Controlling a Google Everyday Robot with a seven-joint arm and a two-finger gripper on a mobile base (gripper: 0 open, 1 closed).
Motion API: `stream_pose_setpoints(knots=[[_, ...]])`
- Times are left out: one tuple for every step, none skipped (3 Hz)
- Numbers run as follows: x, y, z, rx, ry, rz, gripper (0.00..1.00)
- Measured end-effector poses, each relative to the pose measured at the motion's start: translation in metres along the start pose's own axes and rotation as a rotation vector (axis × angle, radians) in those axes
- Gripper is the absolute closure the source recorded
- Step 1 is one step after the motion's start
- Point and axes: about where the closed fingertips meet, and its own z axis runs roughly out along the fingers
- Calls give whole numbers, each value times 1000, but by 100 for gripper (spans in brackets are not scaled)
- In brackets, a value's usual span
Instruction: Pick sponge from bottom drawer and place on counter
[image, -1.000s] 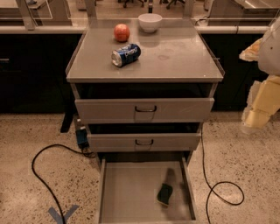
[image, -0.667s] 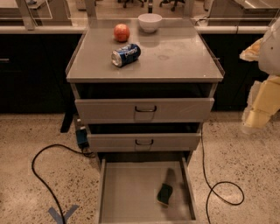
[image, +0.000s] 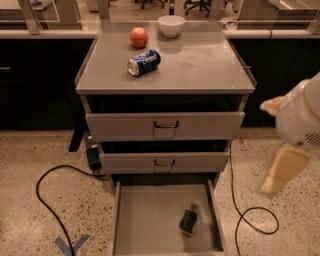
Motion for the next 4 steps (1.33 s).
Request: stream_pose_setpoints(knots=[[27, 37, 62, -42, -26, 83, 0], [53, 82, 137, -108, -15, 141, 0], [83, 151, 233, -252, 26, 180, 0], [79, 148, 241, -243, 19, 179, 0]])
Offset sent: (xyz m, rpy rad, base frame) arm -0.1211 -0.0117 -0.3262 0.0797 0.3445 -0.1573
